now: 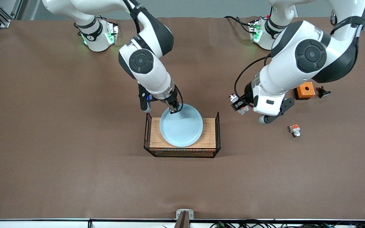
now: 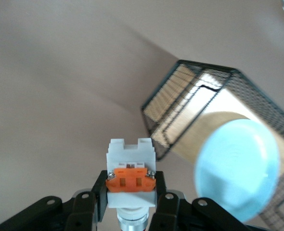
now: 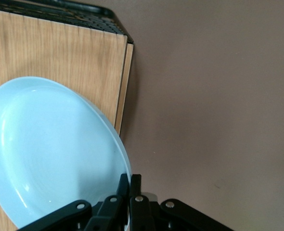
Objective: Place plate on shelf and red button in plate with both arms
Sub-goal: 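Release the plate and withdraw the right gripper while the left gripper brings the switch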
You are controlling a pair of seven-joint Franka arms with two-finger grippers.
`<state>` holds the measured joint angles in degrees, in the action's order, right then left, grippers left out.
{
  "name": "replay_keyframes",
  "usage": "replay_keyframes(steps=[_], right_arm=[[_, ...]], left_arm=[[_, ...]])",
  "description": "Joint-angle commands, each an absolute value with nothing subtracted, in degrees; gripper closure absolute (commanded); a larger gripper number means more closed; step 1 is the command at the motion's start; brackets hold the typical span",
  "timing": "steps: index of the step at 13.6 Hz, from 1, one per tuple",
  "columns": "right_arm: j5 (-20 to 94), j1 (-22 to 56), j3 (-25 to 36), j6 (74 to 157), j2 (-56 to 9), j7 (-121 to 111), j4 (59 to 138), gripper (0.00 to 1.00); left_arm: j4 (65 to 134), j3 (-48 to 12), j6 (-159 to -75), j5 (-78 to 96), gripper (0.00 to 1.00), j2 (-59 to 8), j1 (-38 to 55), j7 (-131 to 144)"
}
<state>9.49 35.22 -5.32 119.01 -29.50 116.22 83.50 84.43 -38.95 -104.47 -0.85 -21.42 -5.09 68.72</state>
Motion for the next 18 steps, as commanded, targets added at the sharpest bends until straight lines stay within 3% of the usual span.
replay_keyframes(steps=[1,5,7,8,9,10,13,15,18], right_arm=[[7.56,36.3,-4.92,119.88,-31.99,117.42,81.12,1.0],[7.03,35.68,-4.92,119.88,-33.92,117.25,80.86,0.99],[5.72,36.12,-4.92,119.88,-34.28,117.25,80.77,0.94],[5.8,36.21,-4.92,119.88,-34.28,117.33,80.68,0.79],[5.8,36.21,-4.92,119.88,-34.28,117.16,80.42,0.71],[5.89,36.21,-5.01,119.88,-34.19,117.16,80.16,0.51],[6.24,36.39,-5.36,117.87,-33.49,117.16,78.32,0.12],[6.07,37.08,-5.45,112.53,-33.05,117.07,75.69,0.02],[6.15,37.44,-5.45,103.65,-28.32,113.57,74.0,0.02]], left_arm=[[83.58,-39.37,-109.76,-0.35,0.99,-23.73,-3.17,74.86],[83.58,-39.29,-116.88,-0.53,0.99,-25.83,-0.97,80.85],[83.58,-39.02,-119.69,-0.88,0.99,-27.33,0.61,83.05],[83.58,-38.94,-120.84,-1.05,0.99,-27.94,1.22,83.49],[83.58,-38.94,-121.81,-1.14,0.99,-28.56,1.58,84.11],[83.58,-38.85,-122.08,-1.23,0.99,-28.91,2.02,84.81],[83.58,-38.76,-122.34,-2.46,0.99,-30.06,3.25,86.65],[83.58,-38.76,-123.57,-2.99,0.99,-30.93,3.95,88.32],[83.58,-36.23,-125.95,-5.44,0.99,-32.6,7.81,90.61]])
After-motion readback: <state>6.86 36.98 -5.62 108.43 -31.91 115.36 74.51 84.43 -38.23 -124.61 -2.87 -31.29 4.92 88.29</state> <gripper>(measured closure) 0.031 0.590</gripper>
